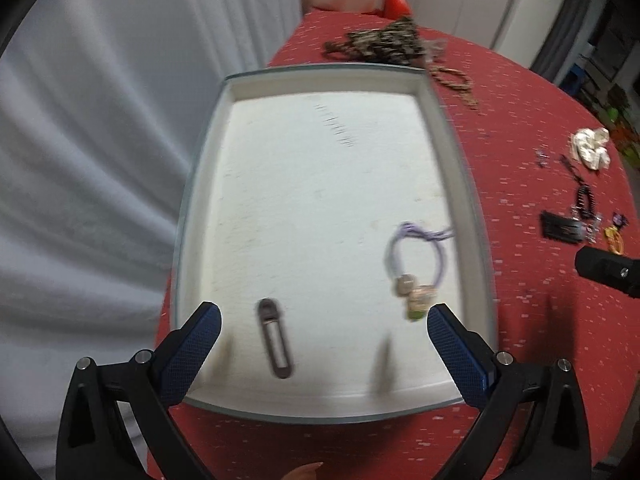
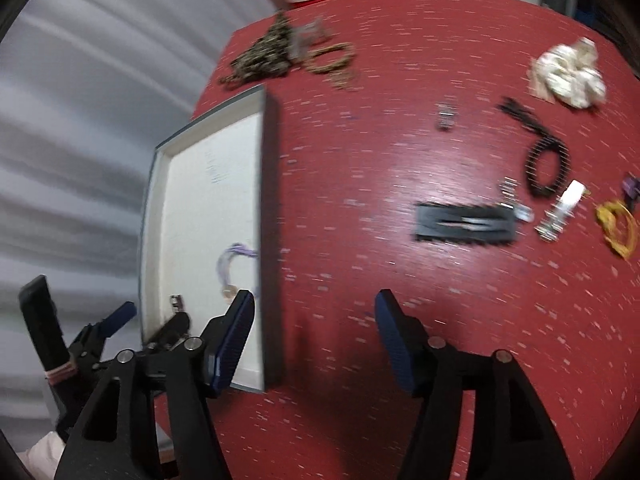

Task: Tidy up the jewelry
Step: 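Move both tools back over the remaining accessories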

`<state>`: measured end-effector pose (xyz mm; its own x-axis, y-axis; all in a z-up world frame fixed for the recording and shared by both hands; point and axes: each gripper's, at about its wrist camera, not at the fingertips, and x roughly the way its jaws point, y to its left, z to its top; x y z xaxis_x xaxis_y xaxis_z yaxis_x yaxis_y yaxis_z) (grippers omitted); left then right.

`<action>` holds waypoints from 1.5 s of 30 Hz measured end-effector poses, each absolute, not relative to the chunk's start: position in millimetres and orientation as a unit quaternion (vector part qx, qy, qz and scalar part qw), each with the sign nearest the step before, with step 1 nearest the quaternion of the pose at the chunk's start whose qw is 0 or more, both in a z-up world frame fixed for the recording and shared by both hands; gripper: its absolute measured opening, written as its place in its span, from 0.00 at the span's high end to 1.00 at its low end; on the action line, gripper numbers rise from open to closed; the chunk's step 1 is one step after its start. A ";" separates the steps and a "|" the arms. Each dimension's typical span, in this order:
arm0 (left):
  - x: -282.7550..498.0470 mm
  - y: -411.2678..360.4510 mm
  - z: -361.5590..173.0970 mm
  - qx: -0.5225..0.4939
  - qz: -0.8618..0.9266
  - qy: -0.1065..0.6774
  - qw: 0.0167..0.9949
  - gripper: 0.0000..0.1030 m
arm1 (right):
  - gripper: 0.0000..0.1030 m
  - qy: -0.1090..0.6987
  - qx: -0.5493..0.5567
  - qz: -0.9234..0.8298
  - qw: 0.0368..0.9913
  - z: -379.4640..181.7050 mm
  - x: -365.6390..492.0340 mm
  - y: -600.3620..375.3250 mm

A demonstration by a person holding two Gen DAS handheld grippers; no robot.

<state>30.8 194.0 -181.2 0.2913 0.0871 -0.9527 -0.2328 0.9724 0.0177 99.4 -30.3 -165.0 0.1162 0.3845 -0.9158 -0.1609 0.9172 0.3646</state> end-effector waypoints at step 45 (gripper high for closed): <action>190.4 15.6 -189.0 -0.052 0.045 0.590 0.804 0.00 | 0.00 0.592 0.113 -0.022 0.797 -167.6 163.7 -287.1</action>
<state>190.4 15.6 -189.0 0.2996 0.0118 -0.9540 -0.1341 0.9905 -0.0299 163.7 -287.1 -167.6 0.2974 0.0996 -0.9495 0.1688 0.9734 0.1550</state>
